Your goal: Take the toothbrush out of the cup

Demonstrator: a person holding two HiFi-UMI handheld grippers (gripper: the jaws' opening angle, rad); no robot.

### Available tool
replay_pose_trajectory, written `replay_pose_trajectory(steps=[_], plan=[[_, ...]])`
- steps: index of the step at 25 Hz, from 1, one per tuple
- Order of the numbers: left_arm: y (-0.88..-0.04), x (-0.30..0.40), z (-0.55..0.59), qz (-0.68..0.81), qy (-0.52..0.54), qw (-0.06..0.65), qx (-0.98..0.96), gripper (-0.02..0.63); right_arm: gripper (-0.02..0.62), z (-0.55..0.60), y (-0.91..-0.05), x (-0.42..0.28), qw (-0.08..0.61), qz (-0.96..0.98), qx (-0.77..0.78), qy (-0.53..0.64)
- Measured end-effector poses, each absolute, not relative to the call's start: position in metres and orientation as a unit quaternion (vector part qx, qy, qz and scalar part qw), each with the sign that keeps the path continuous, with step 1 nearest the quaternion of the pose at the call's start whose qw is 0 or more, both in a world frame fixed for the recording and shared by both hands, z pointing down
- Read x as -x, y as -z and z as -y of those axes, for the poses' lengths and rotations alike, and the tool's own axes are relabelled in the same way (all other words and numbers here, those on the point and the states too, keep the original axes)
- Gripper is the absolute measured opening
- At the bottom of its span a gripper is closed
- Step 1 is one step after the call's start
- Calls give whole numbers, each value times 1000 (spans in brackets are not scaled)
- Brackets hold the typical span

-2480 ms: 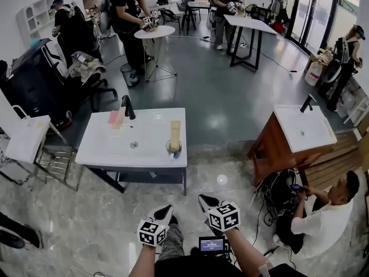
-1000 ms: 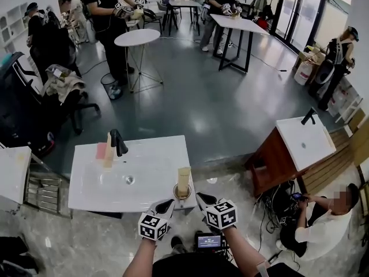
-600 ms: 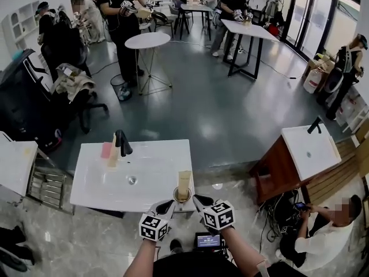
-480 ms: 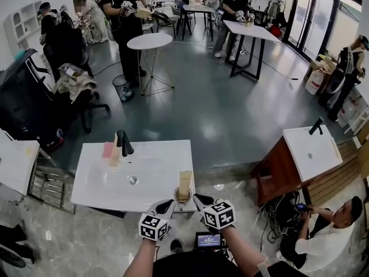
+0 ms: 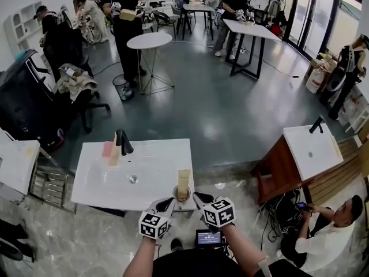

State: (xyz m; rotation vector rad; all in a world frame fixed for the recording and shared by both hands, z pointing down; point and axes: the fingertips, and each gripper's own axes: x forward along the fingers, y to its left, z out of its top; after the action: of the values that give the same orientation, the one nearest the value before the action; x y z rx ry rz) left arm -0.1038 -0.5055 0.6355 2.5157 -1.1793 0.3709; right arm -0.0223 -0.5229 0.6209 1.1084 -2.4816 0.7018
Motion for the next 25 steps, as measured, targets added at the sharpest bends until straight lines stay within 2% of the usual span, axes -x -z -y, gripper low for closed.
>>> replay_pose_trajectory(steps=[12, 22, 25], plan=[[-618, 105, 520, 425, -127, 148, -884, 9, 9, 542, -617, 25, 168, 879, -378, -238], [-626, 118, 523, 449, -130, 163, -869, 9, 158, 572, -617, 45, 167, 895, -339, -237], [-632, 121, 522, 455, -135, 170, -864, 10, 186, 575, -622, 52, 174, 899, -323, -237]])
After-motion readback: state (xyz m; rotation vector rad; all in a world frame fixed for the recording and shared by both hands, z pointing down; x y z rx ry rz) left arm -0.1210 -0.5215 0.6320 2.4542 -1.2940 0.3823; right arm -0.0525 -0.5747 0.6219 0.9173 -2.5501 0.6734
